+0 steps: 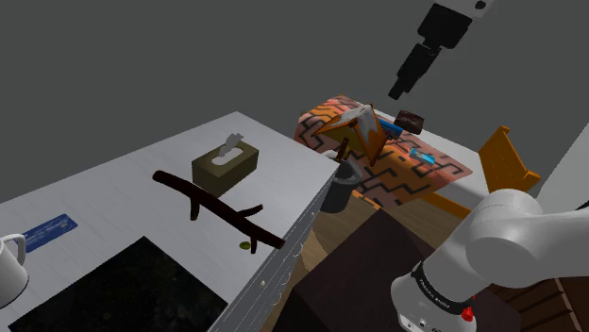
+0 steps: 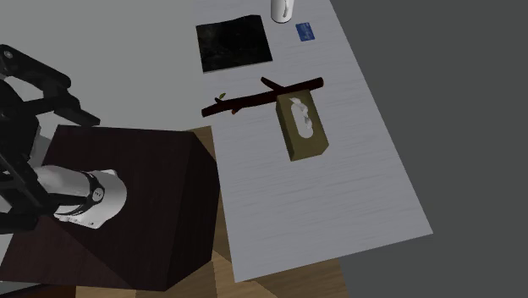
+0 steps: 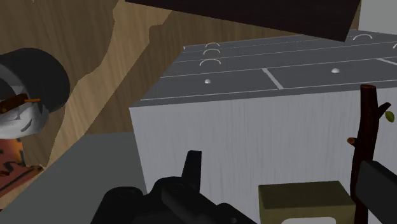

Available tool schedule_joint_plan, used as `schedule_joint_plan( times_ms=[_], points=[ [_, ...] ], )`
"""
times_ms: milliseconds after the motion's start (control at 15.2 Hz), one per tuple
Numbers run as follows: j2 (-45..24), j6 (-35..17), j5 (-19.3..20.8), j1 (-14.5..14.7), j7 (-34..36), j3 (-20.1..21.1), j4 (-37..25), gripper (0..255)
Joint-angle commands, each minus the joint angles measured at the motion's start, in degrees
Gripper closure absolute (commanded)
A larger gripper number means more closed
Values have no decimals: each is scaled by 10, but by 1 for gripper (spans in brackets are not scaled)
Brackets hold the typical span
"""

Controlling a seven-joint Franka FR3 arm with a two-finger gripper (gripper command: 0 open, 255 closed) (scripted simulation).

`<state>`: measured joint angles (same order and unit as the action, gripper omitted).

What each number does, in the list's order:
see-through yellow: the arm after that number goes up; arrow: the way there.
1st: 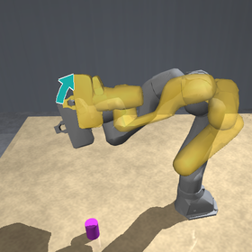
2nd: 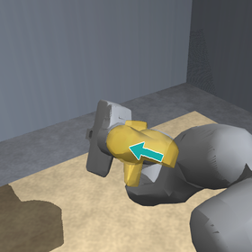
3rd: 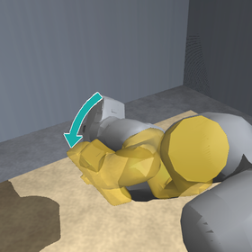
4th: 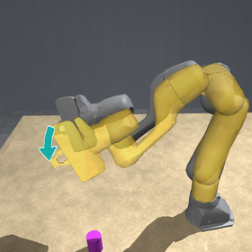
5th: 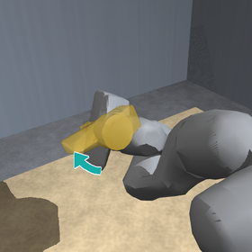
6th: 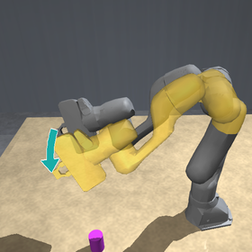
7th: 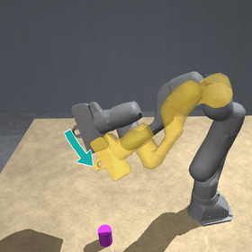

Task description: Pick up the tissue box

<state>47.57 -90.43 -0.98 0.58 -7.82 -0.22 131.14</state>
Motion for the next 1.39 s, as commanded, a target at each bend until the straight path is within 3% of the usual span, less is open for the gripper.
schedule_joint_plan(
  times_ms=[0, 660, 1320],
  points=[
    [0, 0, 0, 0, 0, 0, 0, 0],
    [-95, -186, -86, 13, 107, 59, 67, 0],
    [-263, -372, -153, 27, 194, 117, 48, 0]
  ],
)
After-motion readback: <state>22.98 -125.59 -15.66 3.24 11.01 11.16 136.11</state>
